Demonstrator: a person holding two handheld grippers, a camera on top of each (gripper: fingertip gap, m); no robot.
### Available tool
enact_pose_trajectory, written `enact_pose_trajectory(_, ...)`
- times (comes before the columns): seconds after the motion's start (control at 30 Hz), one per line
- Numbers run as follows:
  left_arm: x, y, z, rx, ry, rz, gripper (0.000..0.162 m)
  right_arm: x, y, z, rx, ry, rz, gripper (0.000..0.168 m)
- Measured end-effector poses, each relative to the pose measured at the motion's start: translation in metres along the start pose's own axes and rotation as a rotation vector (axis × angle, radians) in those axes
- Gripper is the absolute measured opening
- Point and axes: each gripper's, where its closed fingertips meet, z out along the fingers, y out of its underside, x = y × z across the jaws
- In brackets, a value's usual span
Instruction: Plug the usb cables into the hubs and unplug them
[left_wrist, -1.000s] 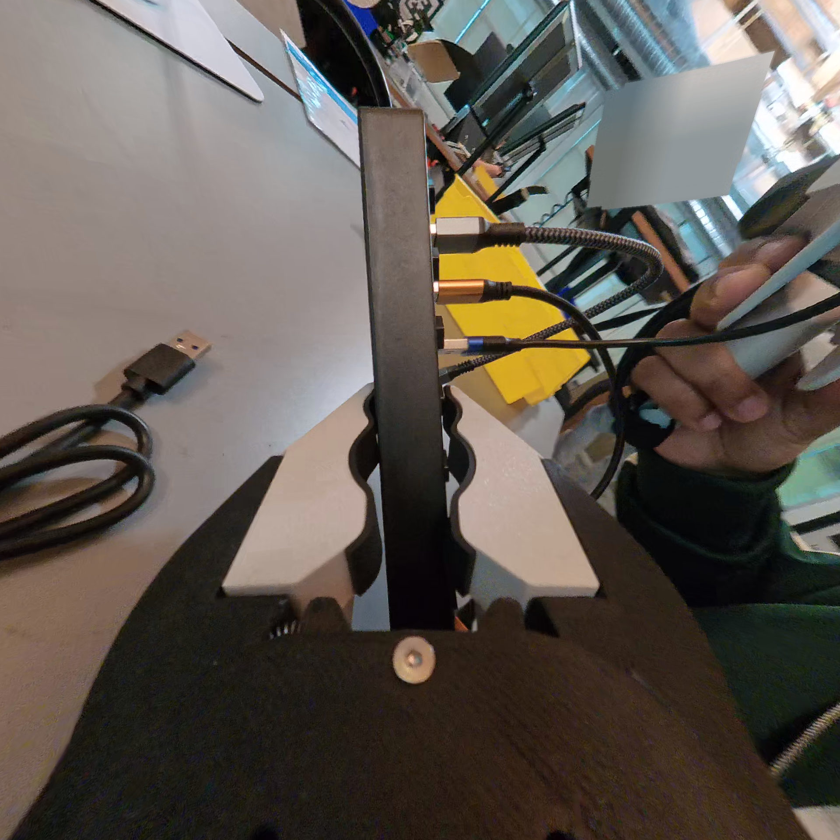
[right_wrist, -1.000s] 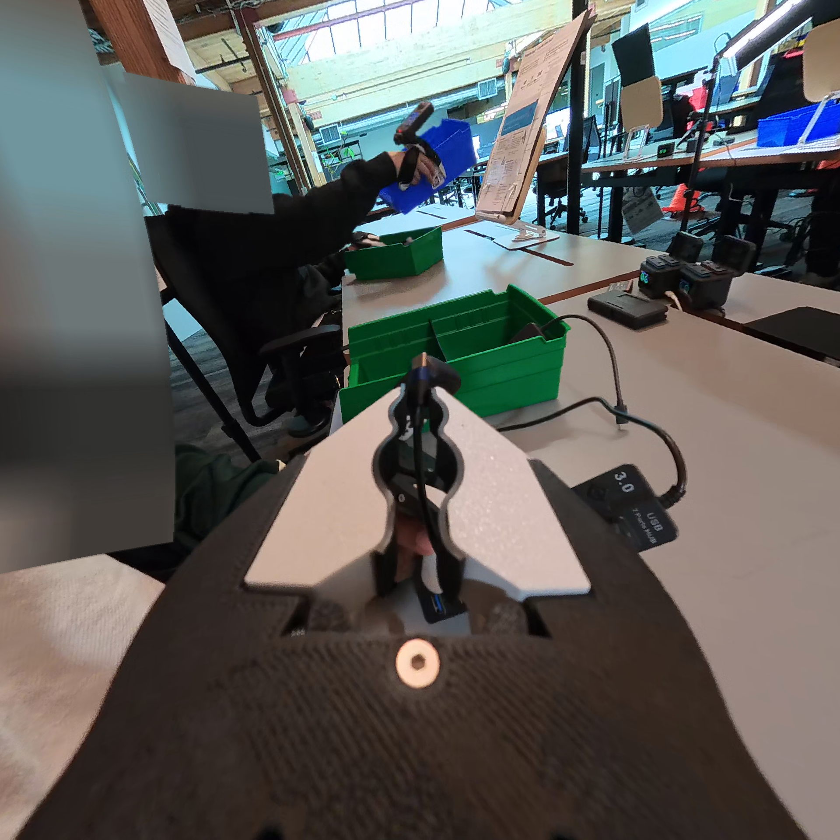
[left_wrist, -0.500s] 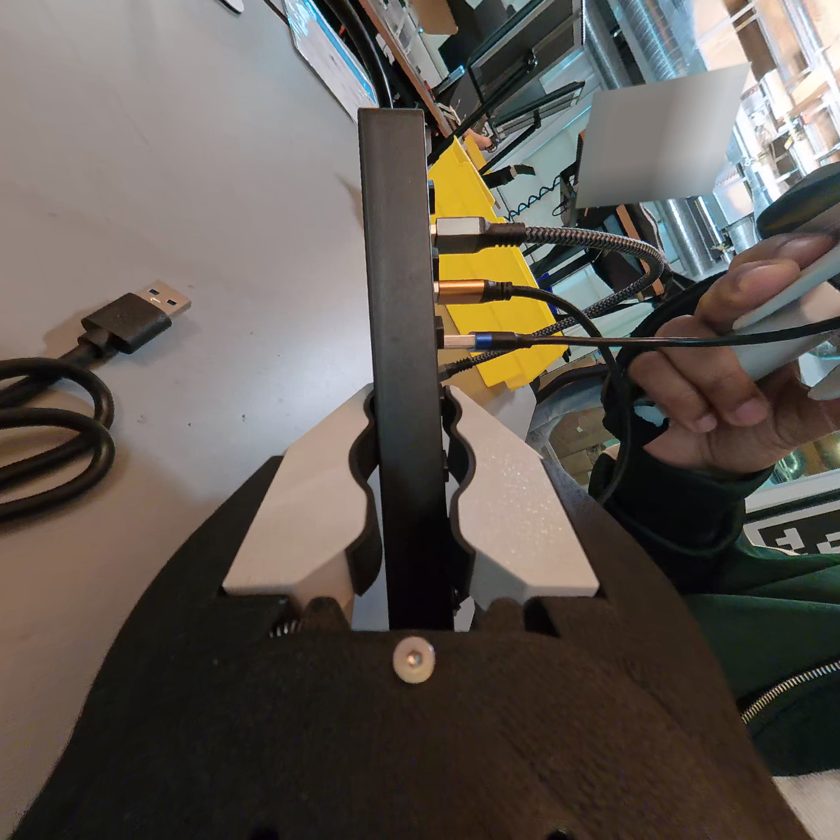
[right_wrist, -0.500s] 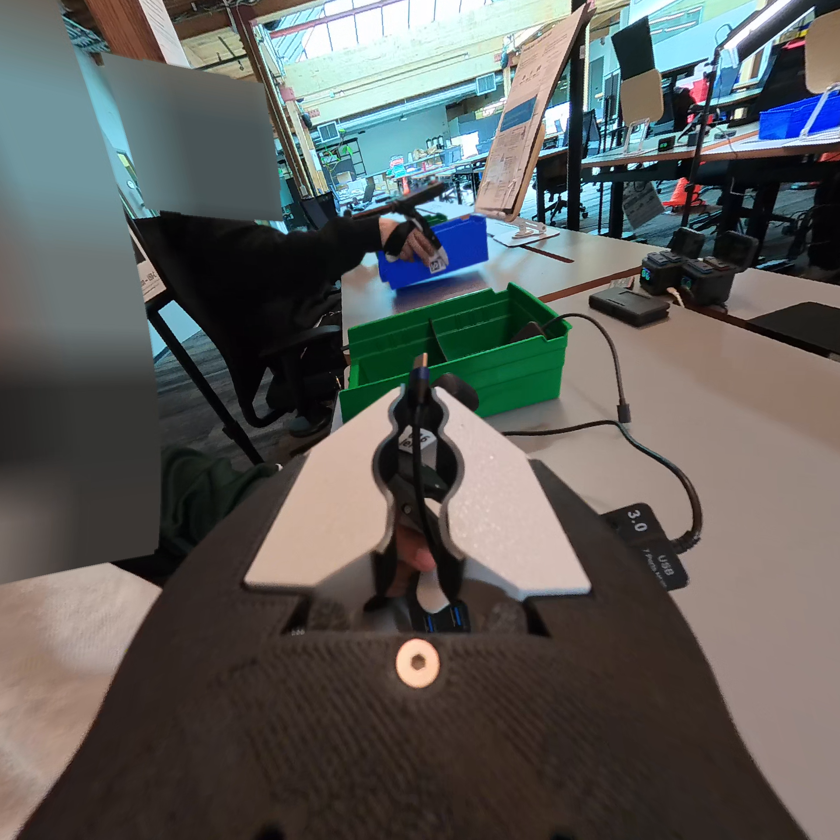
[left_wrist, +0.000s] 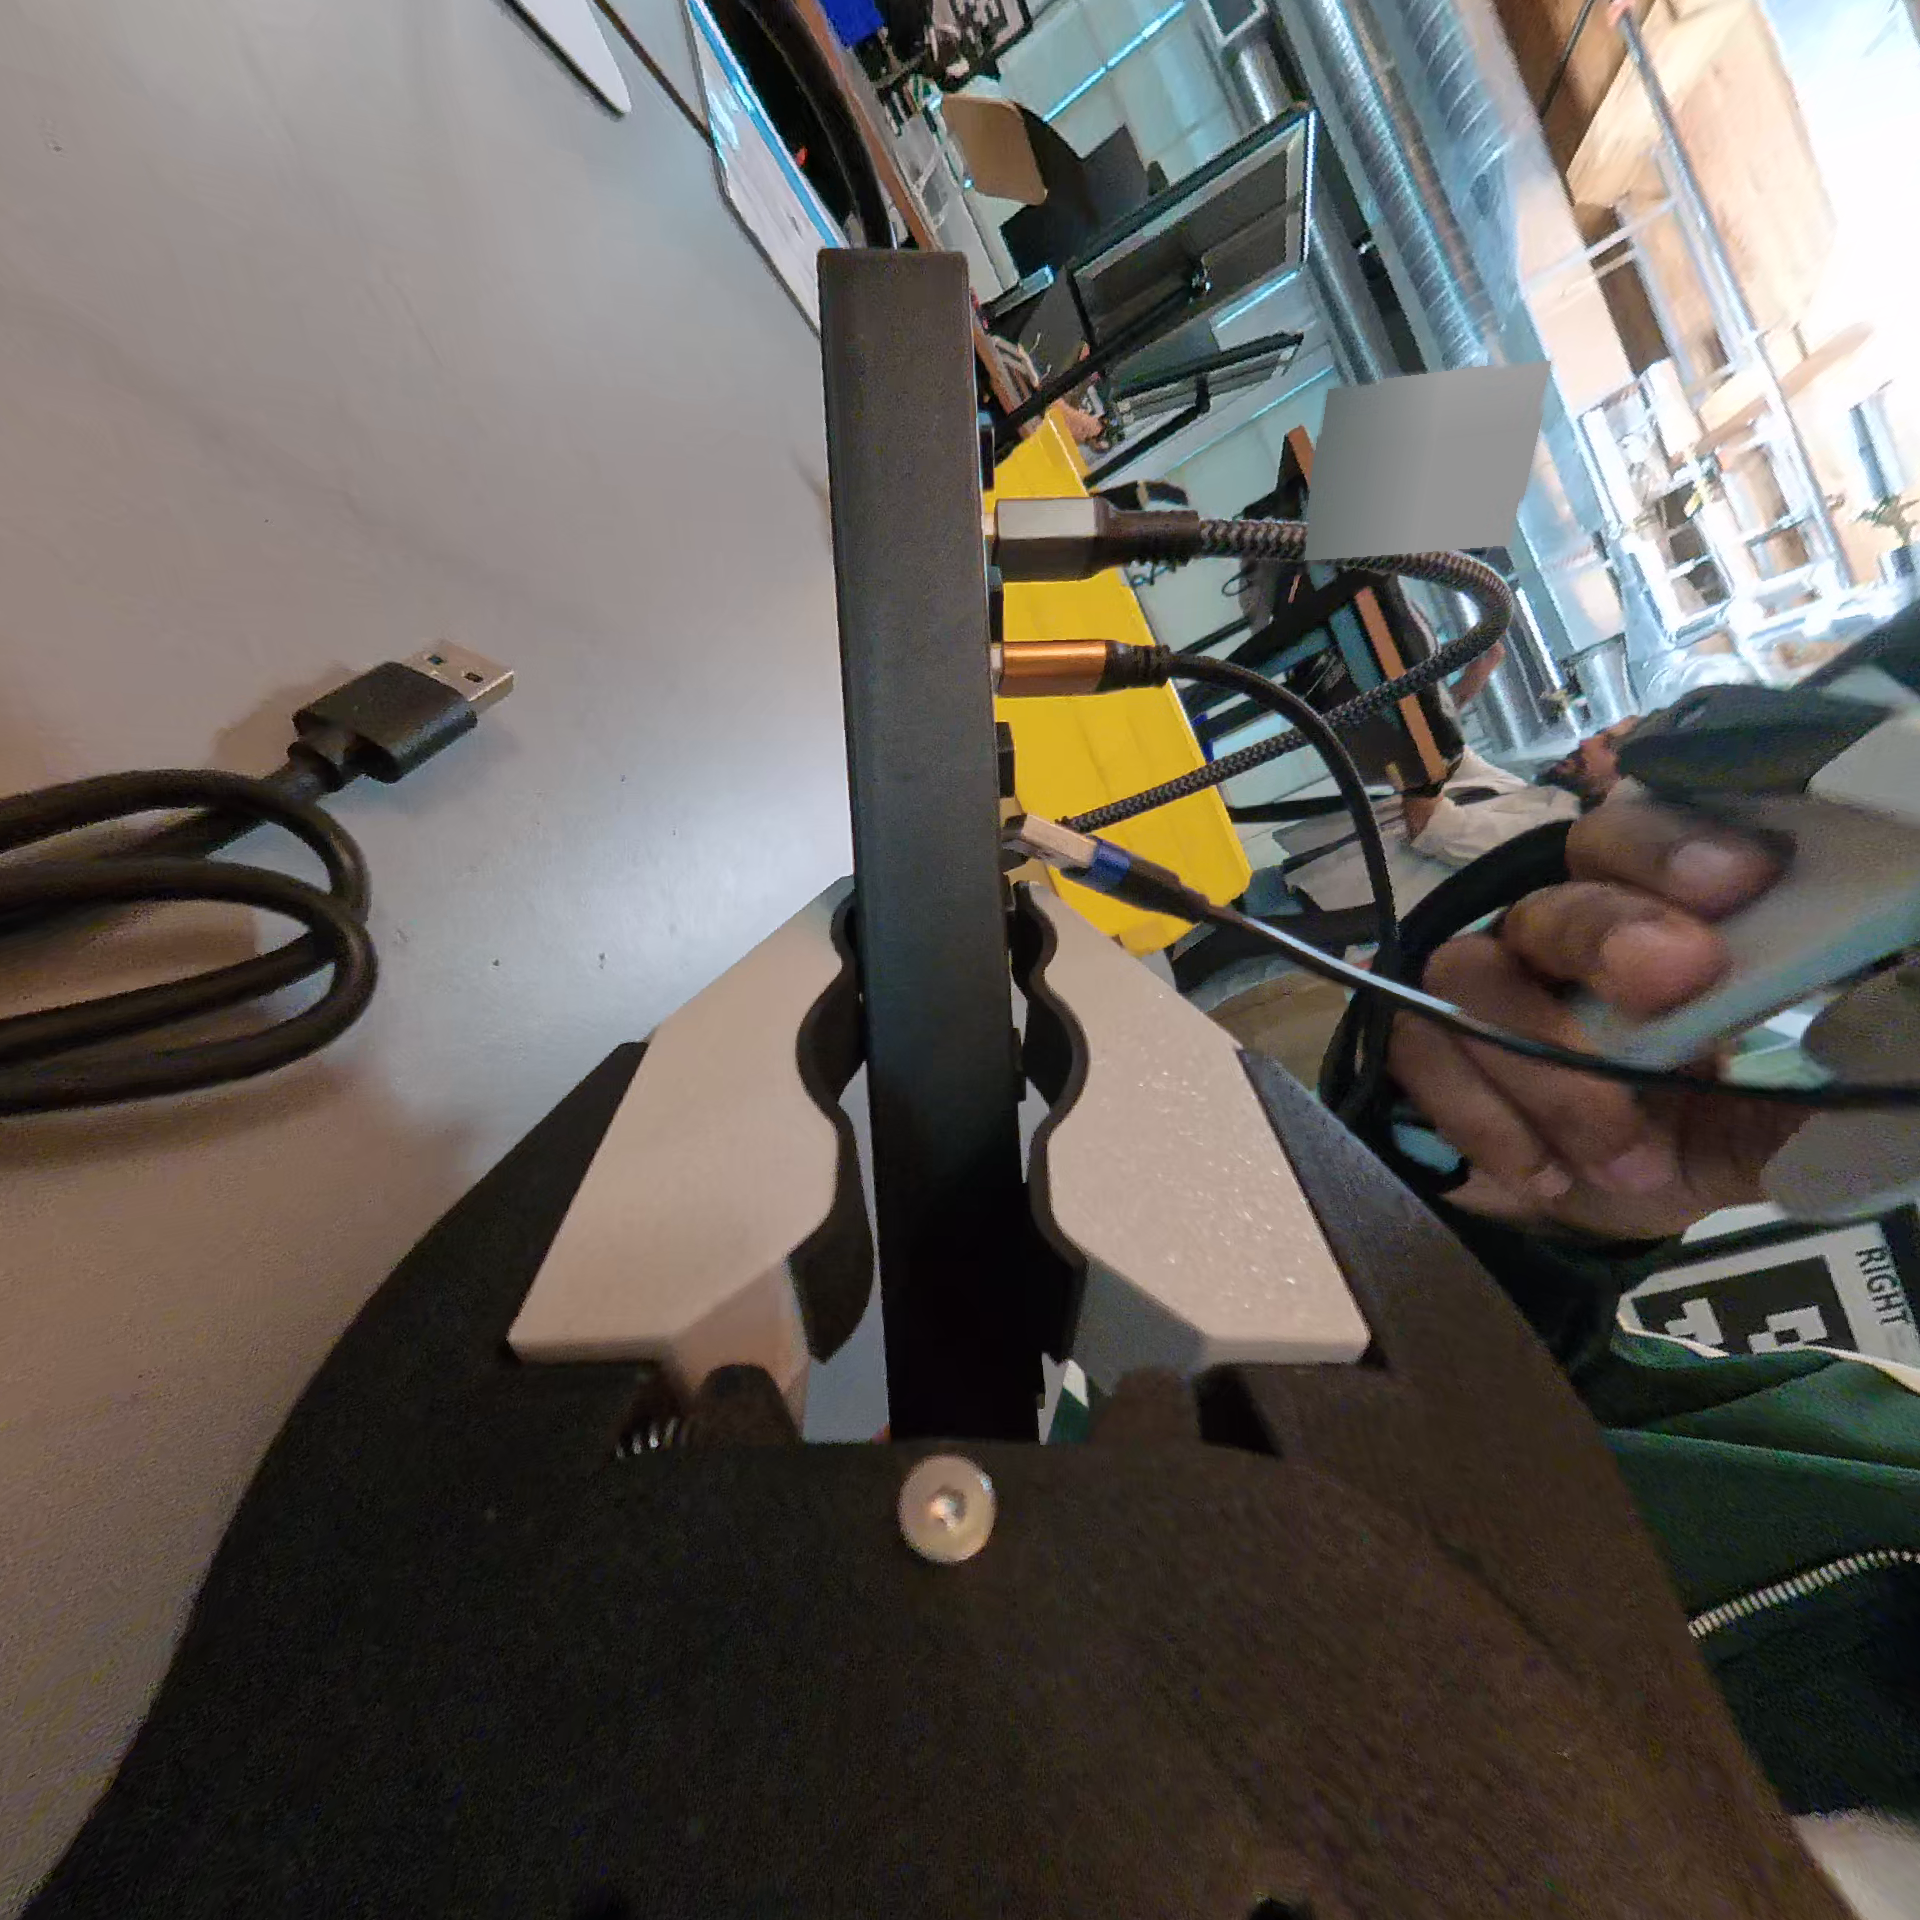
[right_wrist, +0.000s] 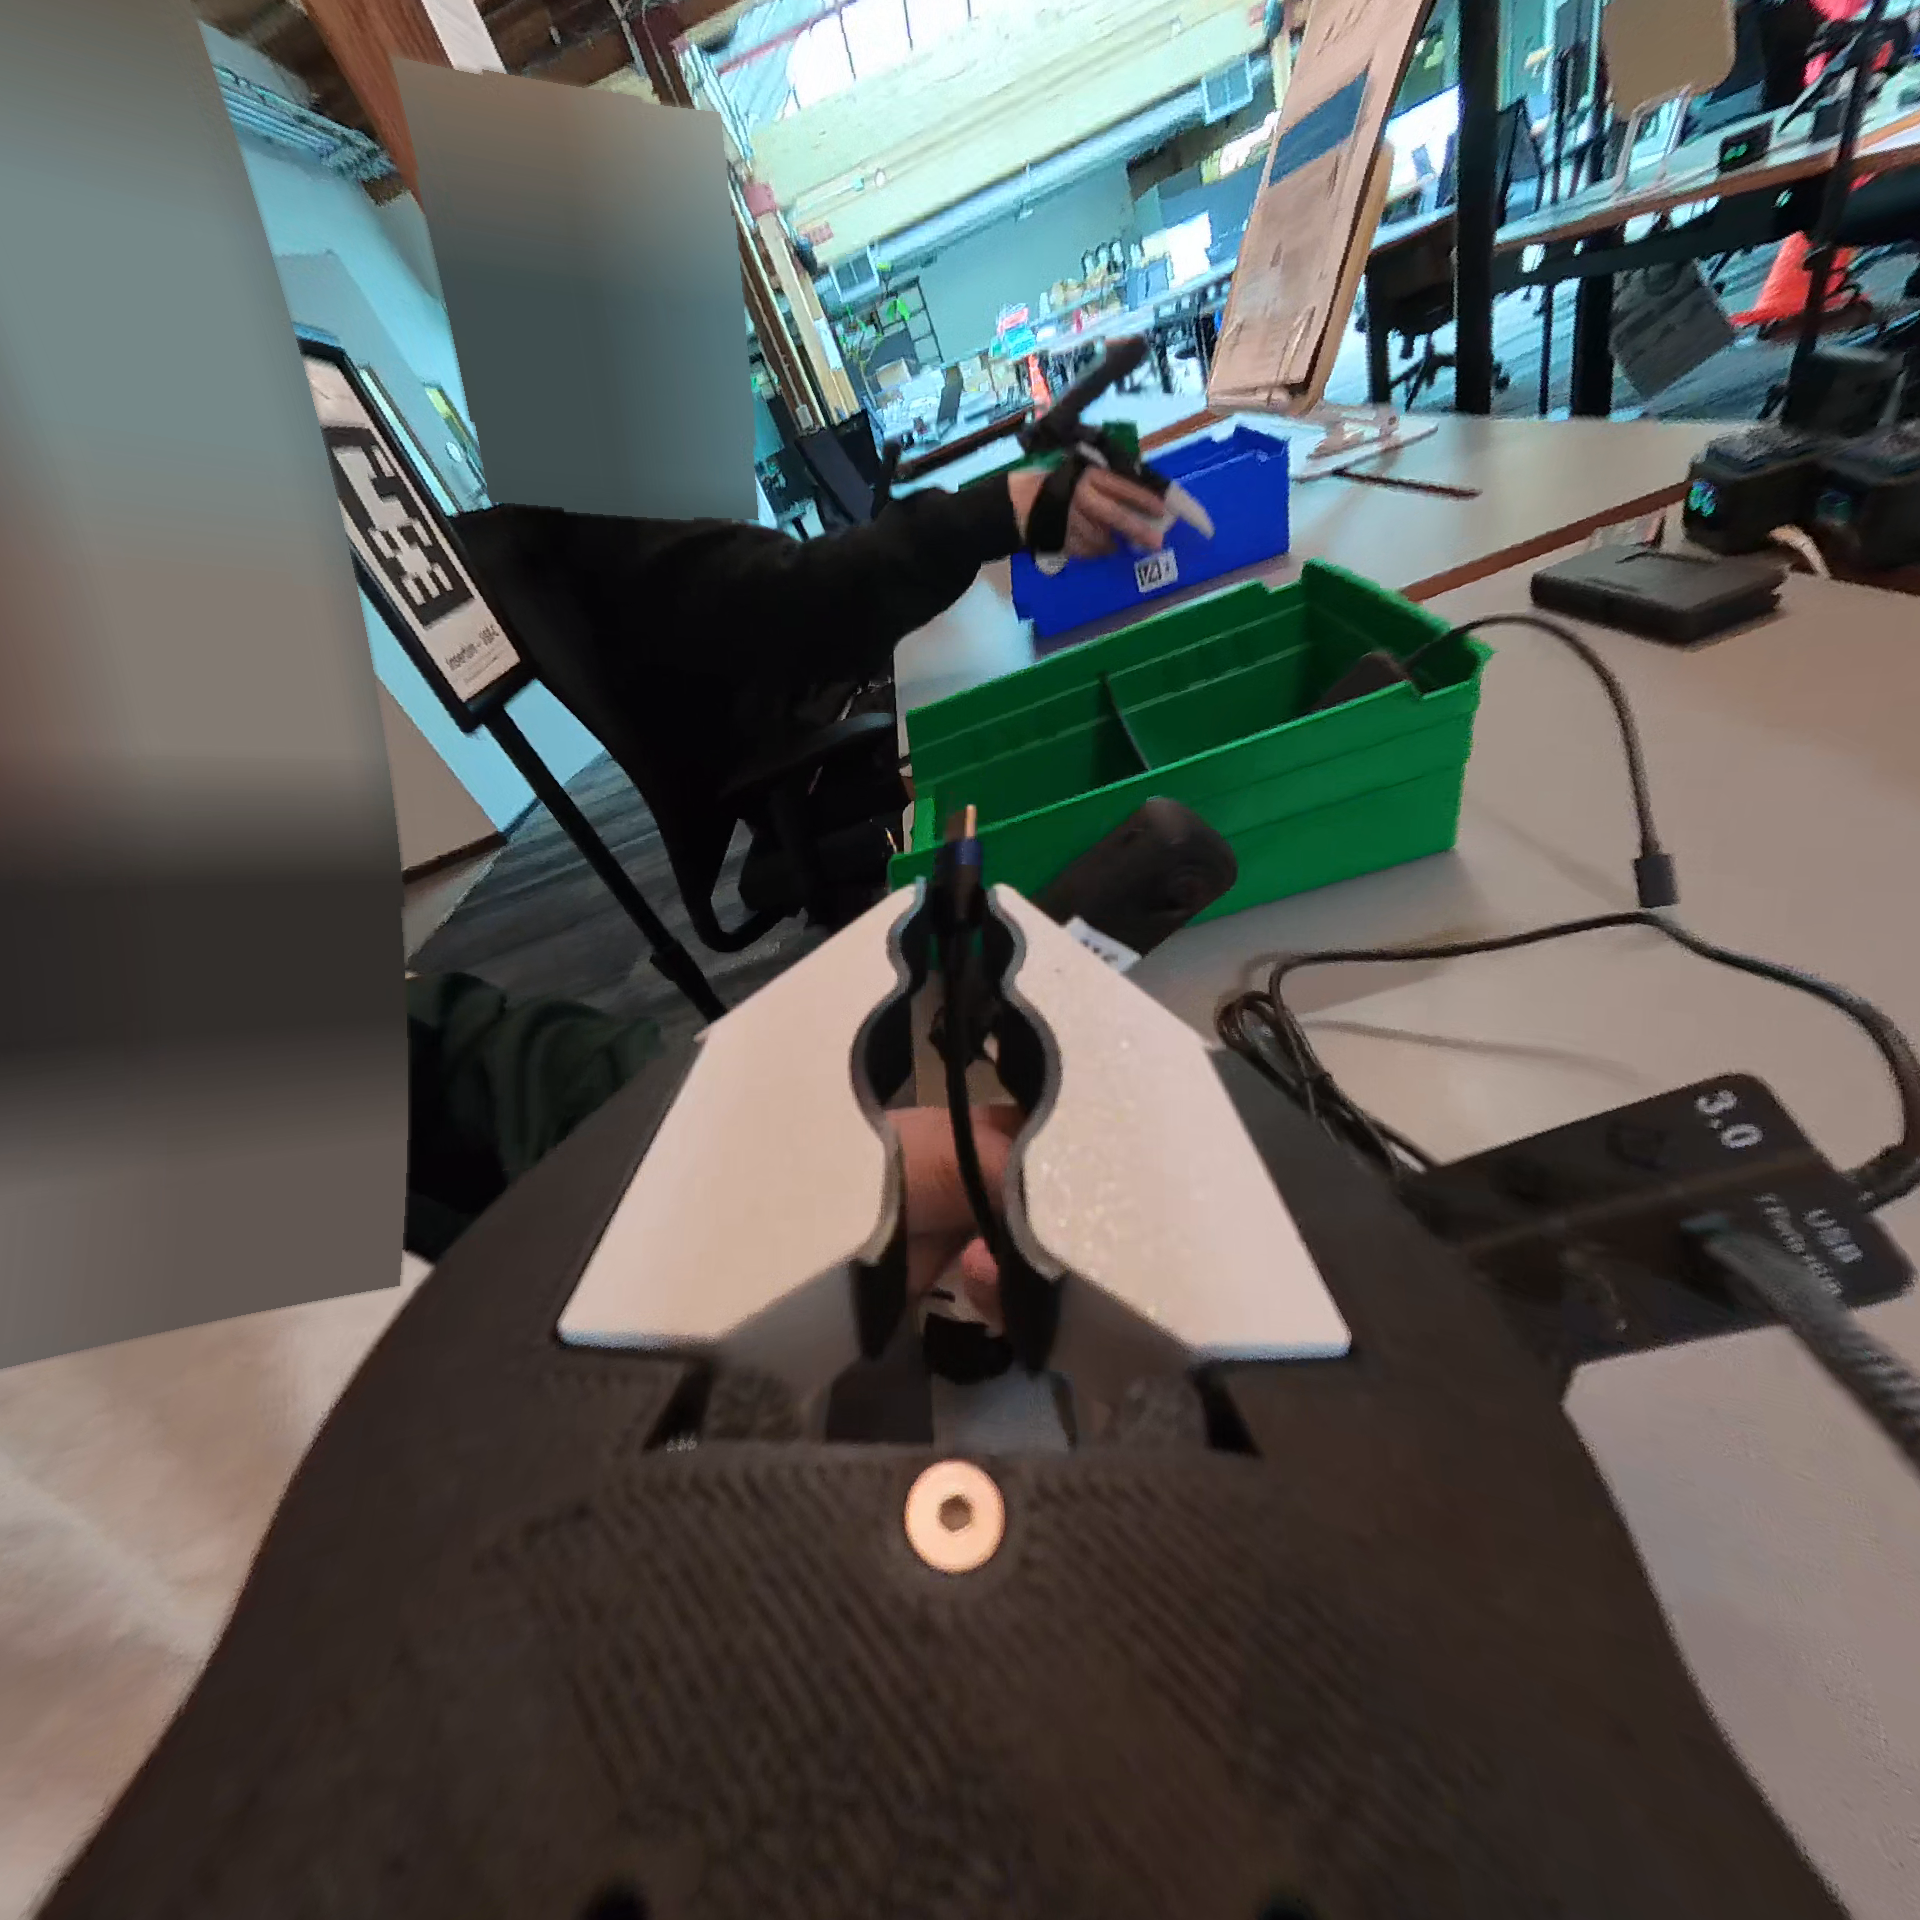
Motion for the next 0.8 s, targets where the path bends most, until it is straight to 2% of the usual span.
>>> enact_pose_trajectory(0.03, -0.001, -0.002, -0.001, 0.011, 0.002, -0.011, 0.023, 0.001, 0.007, 0.004, -0.026, 0.007, -0.006, 0.008)
enact_pose_trajectory(0.13, -0.002, -0.008, -0.004, 0.045, 0.016, -0.050, 0.023, -0.002, 0.024, 0.011, -0.084, 0.017, -0.030, 0.010)
enact_pose_trajectory(0.3, -0.004, -0.015, -0.008, 0.083, 0.040, -0.114, 0.023, 0.005, 0.055, 0.012, -0.207, 0.096, -0.096, 0.037)
enact_pose_trajectory(0.33, -0.005, -0.016, -0.009, 0.088, 0.039, -0.121, 0.023, 0.008, 0.056, 0.009, -0.218, 0.125, -0.129, 0.037)
enact_pose_trajectory(0.43, -0.007, -0.018, -0.011, 0.103, 0.042, -0.149, 0.023, 0.010, 0.043, -0.008, -0.173, 0.192, -0.244, 0.035)
enact_pose_trajectory(0.6, -0.011, -0.023, -0.013, 0.131, 0.046, -0.193, 0.023, -0.002, 0.019, -0.045, -0.052, 0.212, -0.450, 0.032)
enact_pose_trajectory(0.7, -0.013, -0.024, -0.014, 0.137, 0.045, -0.204, 0.023, -0.011, 0.040, -0.055, -0.071, 0.197, -0.531, 0.025)
enact_pose_trajectory(0.8, -0.014, -0.024, -0.013, 0.137, 0.040, -0.209, 0.022, -0.006, 0.083, -0.044, -0.192, 0.218, -0.575, 0.019)
